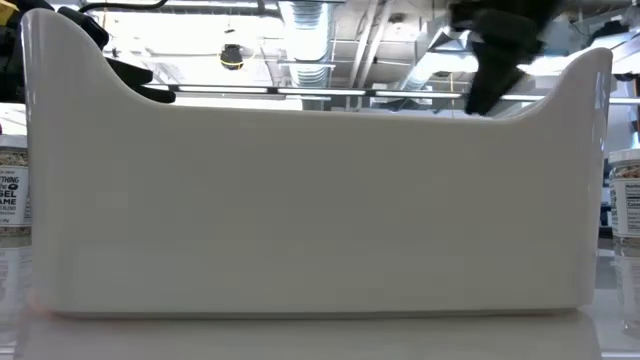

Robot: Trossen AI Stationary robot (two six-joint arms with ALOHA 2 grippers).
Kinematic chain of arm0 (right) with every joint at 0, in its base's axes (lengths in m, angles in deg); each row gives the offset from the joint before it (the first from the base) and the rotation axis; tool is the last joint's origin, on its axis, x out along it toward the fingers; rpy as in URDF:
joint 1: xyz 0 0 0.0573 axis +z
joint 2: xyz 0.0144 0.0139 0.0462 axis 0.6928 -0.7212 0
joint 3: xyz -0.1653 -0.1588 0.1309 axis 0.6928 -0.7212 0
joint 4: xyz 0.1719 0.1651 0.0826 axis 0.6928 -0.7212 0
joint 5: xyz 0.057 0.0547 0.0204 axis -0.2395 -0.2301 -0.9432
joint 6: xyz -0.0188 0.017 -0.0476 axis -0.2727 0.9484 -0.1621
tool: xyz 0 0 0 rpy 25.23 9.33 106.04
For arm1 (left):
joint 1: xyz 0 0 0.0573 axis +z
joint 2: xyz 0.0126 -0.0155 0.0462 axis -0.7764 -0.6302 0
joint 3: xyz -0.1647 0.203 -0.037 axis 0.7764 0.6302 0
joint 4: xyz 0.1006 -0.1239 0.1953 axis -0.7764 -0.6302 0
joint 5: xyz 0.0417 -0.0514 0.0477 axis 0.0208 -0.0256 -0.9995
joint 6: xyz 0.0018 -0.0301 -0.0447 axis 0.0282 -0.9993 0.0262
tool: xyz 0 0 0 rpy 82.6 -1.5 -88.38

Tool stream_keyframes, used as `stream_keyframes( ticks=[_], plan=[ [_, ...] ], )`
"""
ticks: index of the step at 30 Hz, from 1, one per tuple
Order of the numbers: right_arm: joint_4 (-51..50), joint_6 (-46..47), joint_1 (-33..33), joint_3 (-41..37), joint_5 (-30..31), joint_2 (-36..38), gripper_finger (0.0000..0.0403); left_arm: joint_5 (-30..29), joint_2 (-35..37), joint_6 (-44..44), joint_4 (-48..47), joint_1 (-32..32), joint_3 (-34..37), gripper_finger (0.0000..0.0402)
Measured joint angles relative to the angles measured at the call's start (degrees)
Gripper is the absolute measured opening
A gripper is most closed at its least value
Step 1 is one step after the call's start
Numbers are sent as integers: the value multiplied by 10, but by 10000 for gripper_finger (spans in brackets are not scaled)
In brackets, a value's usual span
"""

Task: Sort spices by type
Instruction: Put the red seasoning can into the black bin

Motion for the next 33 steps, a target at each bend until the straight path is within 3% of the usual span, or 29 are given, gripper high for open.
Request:
stream_keyframes(
  ticks=[8,13,18,22,33],
  plan=[
    [191,112,87,-237,127,141,386,0,0,1,0,0,0,282],
    [336,91,108,-323,182,157,386,0,0,1,0,0,0,282],
    [490,56,122,-396,284,144,386,0,0,0,0,0,0,282],
    [551,58,123,-432,309,137,386,-1,0,0,3,0,0,282],
    [551,60,96,-434,305,138,386,-2,0,-2,5,0,0,282]
  ],
)
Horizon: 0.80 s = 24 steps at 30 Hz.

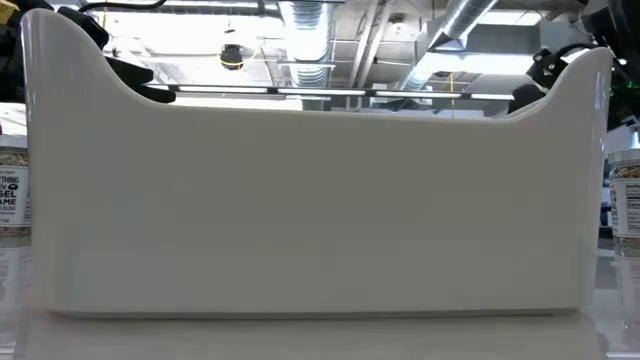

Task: Sort spices by type
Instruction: Put the red seasoning can into the black bin

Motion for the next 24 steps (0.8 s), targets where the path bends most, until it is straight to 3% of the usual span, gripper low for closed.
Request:
stream_keyframes(
  ticks=[10,19,24],
  plan=[
    [-3,-4,1,0,-12,0,386,-2,0,-31,2,0,0,282],
    [-3,-5,1,0,-14,0,386,-89,-1,-99,-3,0,-36,282],
    [-7,-6,1,0,-14,0,386,-139,-1,-60,2,0,-77,282]
  ],
)
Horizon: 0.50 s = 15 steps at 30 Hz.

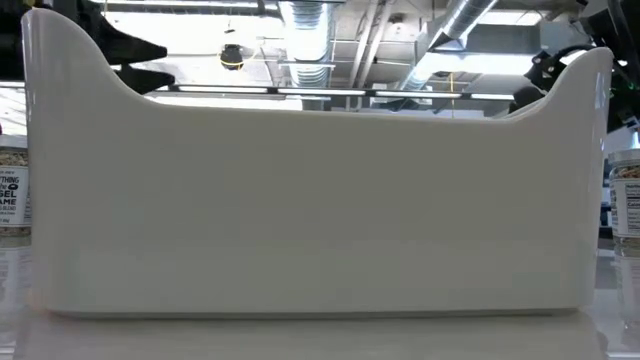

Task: Sort spices by type
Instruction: Put the red seasoning can into the black bin

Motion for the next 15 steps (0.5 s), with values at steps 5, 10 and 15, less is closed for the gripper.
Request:
stream_keyframes(
  ticks=[5,10,15],
  plan=[
    [0,-20,0,0,0,0,386,-61,-28,-2,-3,0,-31,279],
    [0,-58,0,0,-2,0,386,-106,-97,-21,-23,1,-69,279],
    [-1,-74,0,0,-58,0,386,-124,-172,-32,-43,15,-121,279]
  ],
)
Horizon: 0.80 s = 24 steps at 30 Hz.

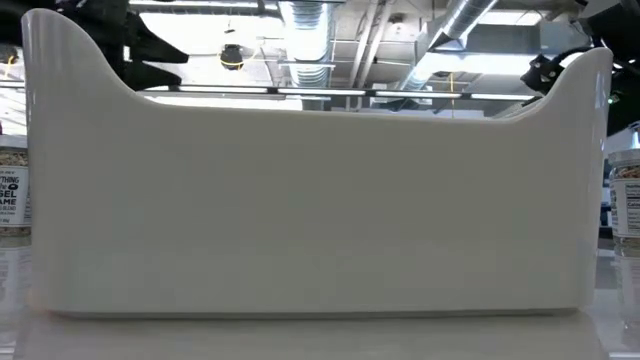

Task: Sort spices by type
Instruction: Put the red seasoning can into the black bin

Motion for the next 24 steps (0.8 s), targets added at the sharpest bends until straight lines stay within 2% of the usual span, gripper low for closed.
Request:
stream_keyframes(
  ticks=[7,12,14,19,24],
  plan=[
    [9,-8,-7,-12,-52,0,386,0,-78,-5,-53,8,-60,279],
    [72,-67,-61,-34,-104,6,386,1,-99,2,-52,8,-66,279],
    [123,-121,-97,-34,-144,16,386,1,-104,-2,-52,8,-66,279],
    [255,-277,-186,-33,-288,32,386,2,-104,-8,-52,8,-66,279],
    [229,-320,-301,-33,-456,42,385,2,-104,-9,-51,8,-66,279]
  ],
)
